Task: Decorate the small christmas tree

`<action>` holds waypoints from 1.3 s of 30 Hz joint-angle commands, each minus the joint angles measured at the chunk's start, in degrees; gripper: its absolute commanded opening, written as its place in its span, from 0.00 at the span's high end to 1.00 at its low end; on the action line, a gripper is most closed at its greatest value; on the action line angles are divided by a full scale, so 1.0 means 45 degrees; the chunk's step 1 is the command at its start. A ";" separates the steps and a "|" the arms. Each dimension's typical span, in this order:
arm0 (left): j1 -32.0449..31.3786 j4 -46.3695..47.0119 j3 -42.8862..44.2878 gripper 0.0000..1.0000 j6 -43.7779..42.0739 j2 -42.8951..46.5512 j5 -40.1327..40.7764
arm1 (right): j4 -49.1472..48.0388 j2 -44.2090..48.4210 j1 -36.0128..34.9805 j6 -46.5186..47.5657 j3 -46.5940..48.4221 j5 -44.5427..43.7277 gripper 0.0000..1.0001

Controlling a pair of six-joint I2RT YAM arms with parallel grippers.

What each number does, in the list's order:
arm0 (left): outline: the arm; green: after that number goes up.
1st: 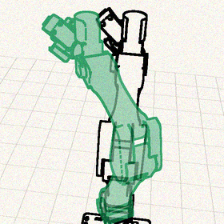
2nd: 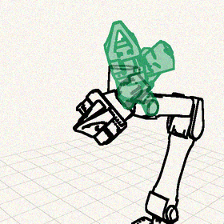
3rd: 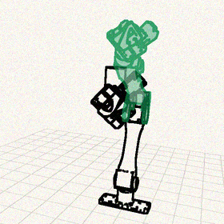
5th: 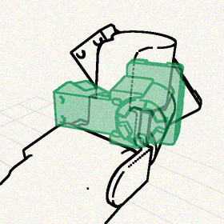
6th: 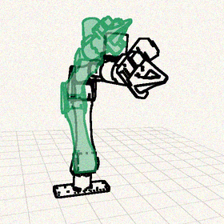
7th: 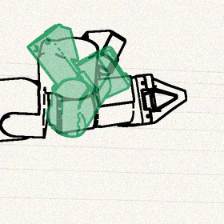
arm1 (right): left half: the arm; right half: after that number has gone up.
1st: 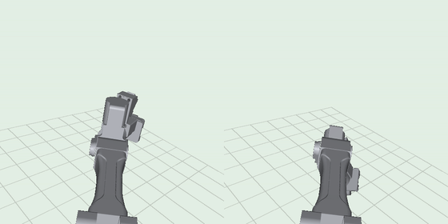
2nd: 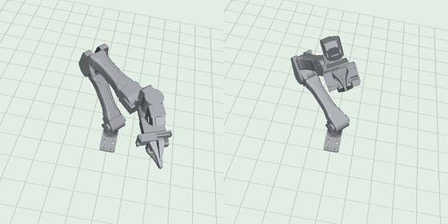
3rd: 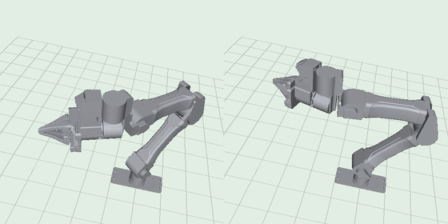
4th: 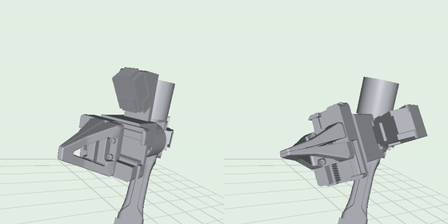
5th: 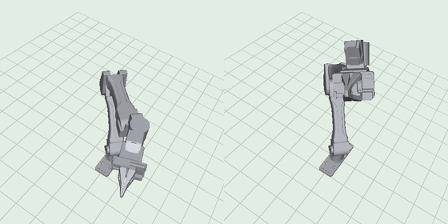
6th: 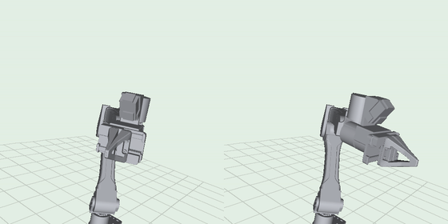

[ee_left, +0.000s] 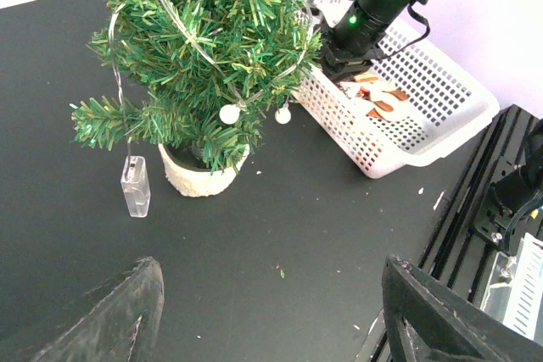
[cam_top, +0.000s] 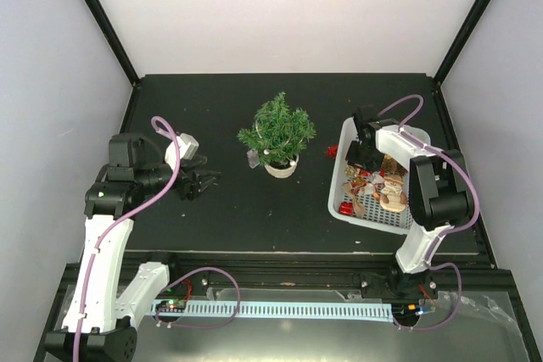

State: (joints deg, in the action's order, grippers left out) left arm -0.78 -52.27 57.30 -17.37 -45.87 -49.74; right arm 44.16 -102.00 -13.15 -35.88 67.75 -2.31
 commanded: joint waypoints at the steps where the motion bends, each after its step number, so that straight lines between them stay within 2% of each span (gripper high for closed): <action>1: -0.0076 -0.0063 0.0319 0.29 -0.0213 0.0034 -0.0139 | 0.0051 -0.0442 -0.0007 0.0072 0.0050 -0.0357 0.64; 10: -0.0121 -0.0064 0.0276 0.29 -0.0243 0.0114 -0.0047 | -0.0171 -0.0987 -0.0009 0.0161 0.0011 -0.0485 0.70; 16: -0.0111 -0.0055 0.0256 0.29 -0.0262 0.0153 -0.0043 | -0.0151 -0.0848 -0.0009 0.0310 -0.0088 -0.0662 0.85; 23: -0.0139 -0.0025 0.0238 0.29 -0.0262 0.0190 -0.0044 | 0.0026 -0.0479 -0.0011 0.0465 -0.0128 -0.1000 0.98; 39: -0.0140 -0.0059 0.0277 0.29 -0.0213 0.0301 -0.0043 | 0.0709 0.1874 -0.0020 0.0493 -0.0763 -0.1250 0.99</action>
State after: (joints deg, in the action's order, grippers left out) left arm -1.21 -52.27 57.30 -17.63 -45.19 -49.67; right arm 45.60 -98.10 -13.15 -33.50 64.97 -6.61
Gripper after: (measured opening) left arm 0.713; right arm 0.020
